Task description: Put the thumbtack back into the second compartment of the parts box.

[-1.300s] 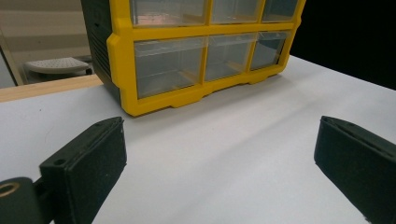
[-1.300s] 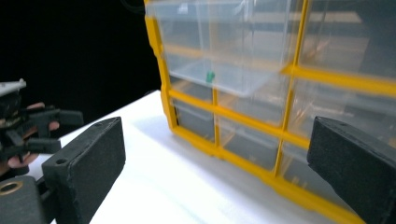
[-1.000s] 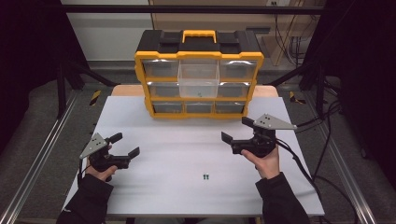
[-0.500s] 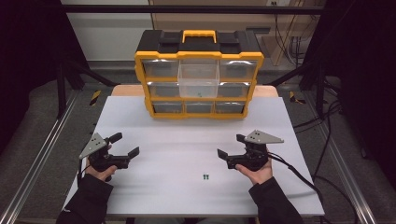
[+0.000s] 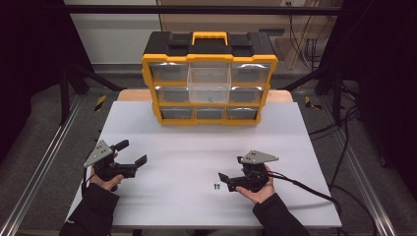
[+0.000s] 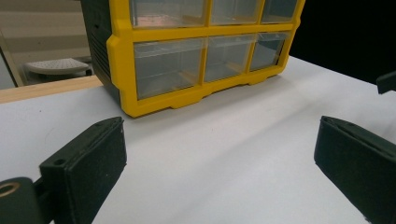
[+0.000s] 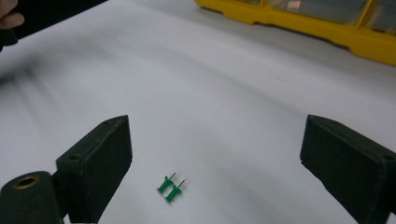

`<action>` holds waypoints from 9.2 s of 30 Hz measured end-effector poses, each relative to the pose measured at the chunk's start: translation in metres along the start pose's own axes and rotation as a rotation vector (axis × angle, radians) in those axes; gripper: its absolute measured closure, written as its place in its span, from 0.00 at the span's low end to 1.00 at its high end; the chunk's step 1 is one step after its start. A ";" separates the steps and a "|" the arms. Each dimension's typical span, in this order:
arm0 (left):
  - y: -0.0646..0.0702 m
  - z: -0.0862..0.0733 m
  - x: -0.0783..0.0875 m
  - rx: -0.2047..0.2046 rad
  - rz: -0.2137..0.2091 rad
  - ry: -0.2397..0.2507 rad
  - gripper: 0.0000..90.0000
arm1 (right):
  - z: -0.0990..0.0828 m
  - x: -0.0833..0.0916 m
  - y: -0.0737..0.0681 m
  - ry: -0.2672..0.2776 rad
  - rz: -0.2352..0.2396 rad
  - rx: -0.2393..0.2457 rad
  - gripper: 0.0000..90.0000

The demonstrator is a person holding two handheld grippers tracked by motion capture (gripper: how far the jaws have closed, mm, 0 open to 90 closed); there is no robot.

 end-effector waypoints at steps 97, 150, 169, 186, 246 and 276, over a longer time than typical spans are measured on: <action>0.001 -0.001 -0.001 -0.004 0.002 -0.006 0.02 | 0.139 0.061 -0.004 0.204 0.049 0.138 0.95; 0.000 0.000 0.000 0.002 0.002 0.000 0.02 | 0.253 0.014 0.043 0.165 -0.173 0.135 0.86; 0.001 0.000 0.000 -0.002 0.001 -0.002 0.02 | 0.228 0.075 0.020 0.379 -0.160 0.138 0.09; 0.002 0.000 -0.002 -0.003 0.001 -0.007 0.02 | 0.133 0.073 0.013 0.296 -0.097 0.105 0.04; 0.001 -0.002 -0.002 0.003 0.004 -0.009 0.02 | -0.030 -0.042 -0.017 -0.196 0.015 0.040 0.47; 0.001 -0.001 -0.002 -0.003 0.005 -0.005 0.02 | -0.031 -0.049 -0.011 -0.210 0.033 0.045 0.95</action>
Point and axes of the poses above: each handheld gripper's, and its own axes: x roughly backward along the jaws, z roughly out of its top, y roughly to its right, the point moved 3 cm from there along -x, roughly forward along the jaws, and after that the axes turned 9 degrees about z, right-handed, at the moved point
